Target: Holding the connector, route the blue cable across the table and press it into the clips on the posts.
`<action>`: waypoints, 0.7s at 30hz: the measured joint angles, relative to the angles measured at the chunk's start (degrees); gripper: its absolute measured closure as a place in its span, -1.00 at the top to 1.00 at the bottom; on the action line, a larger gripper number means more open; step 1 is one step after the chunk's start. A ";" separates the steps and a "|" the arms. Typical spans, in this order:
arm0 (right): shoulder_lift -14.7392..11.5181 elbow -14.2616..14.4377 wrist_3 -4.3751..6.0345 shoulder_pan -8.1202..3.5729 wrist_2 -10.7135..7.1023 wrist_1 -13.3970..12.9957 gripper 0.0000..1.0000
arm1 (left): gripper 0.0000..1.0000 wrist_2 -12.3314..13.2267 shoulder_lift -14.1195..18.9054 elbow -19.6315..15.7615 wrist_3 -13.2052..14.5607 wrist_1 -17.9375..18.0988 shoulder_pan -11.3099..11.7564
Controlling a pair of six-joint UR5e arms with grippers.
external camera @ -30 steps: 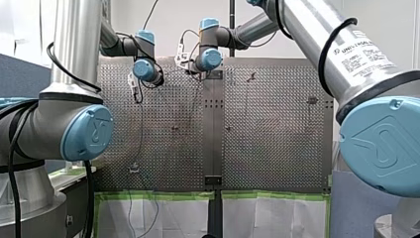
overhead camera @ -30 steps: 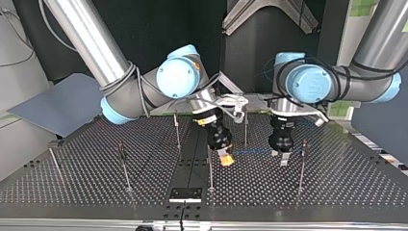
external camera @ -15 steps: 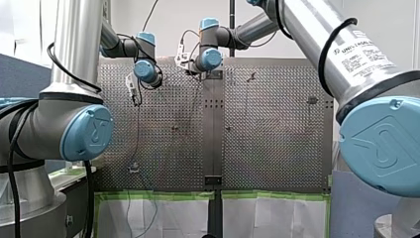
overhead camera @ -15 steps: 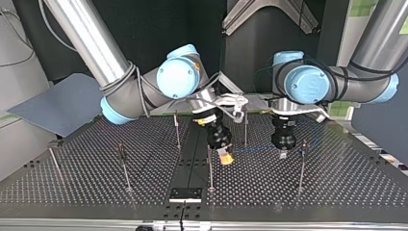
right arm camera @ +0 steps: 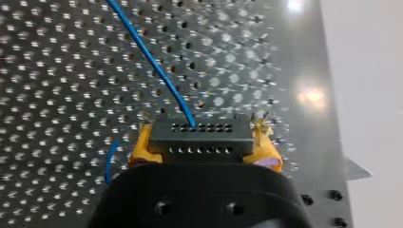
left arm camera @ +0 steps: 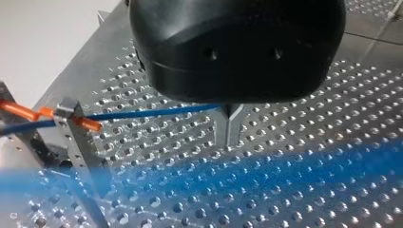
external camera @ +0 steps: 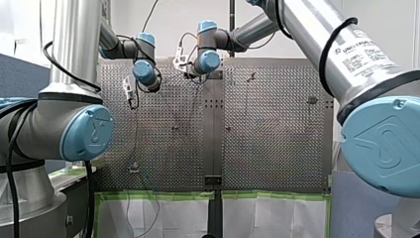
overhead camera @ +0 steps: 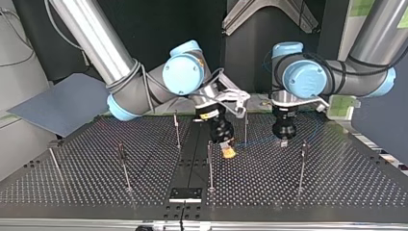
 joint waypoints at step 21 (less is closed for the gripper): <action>0.06 8.20 0.03 0.24 0.25 0.09 -1.00 | -1.00 -1.27 0.85 -10.04 0.33 8.15 -2.45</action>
